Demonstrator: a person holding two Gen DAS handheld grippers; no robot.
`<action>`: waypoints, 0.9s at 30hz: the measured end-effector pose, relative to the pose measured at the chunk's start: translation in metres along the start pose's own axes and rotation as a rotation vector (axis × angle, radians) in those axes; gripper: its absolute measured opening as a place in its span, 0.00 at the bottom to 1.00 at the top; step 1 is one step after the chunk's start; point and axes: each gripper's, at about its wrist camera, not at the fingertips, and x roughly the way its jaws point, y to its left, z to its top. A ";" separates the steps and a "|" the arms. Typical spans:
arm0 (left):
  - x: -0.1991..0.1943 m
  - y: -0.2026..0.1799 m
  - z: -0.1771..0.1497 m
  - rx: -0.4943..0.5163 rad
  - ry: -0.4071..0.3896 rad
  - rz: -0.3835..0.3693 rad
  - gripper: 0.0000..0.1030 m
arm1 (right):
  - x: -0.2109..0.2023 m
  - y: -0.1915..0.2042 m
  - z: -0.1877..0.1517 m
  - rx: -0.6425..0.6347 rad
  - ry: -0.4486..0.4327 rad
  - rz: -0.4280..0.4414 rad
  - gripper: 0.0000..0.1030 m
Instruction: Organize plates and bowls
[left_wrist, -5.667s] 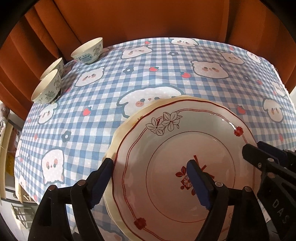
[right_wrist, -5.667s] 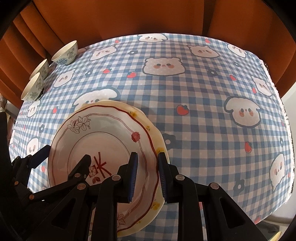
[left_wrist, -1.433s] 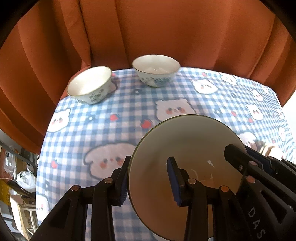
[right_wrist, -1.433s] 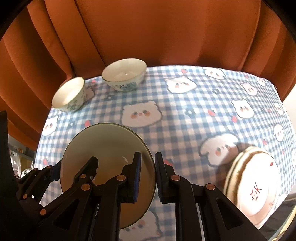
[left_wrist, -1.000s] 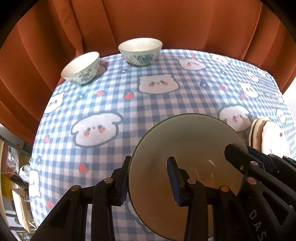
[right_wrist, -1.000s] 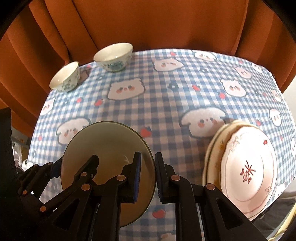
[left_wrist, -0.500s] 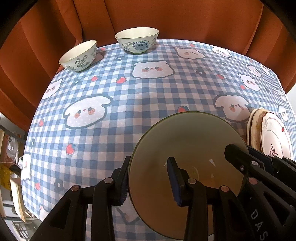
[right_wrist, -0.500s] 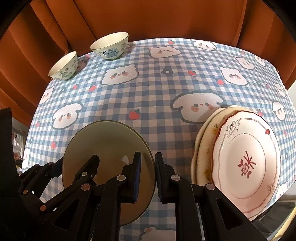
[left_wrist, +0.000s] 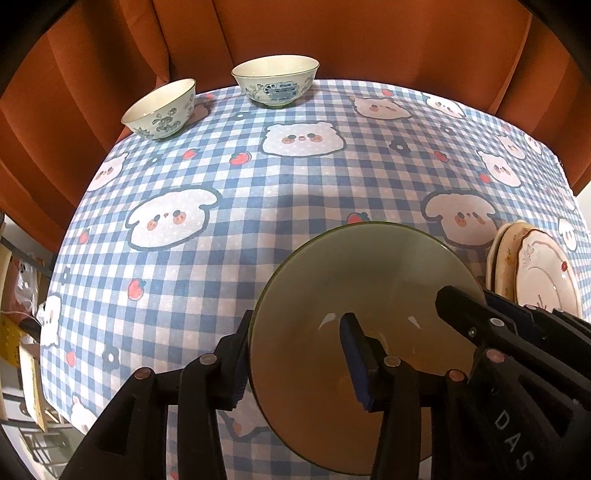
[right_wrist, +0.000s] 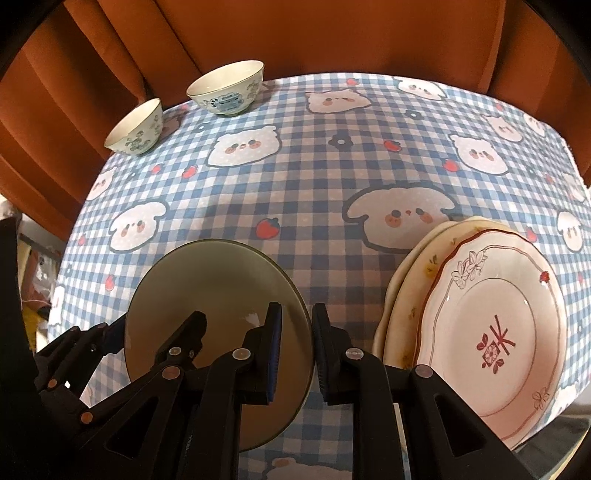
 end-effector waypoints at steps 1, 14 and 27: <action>-0.001 -0.001 -0.001 -0.004 0.000 -0.005 0.51 | 0.000 -0.002 0.000 0.000 0.001 0.019 0.21; -0.019 0.008 -0.006 -0.053 -0.042 0.009 0.79 | -0.012 0.006 -0.001 -0.069 -0.038 0.047 0.56; -0.032 0.048 0.022 -0.019 -0.102 0.006 0.79 | -0.024 0.041 0.021 -0.078 -0.103 0.029 0.60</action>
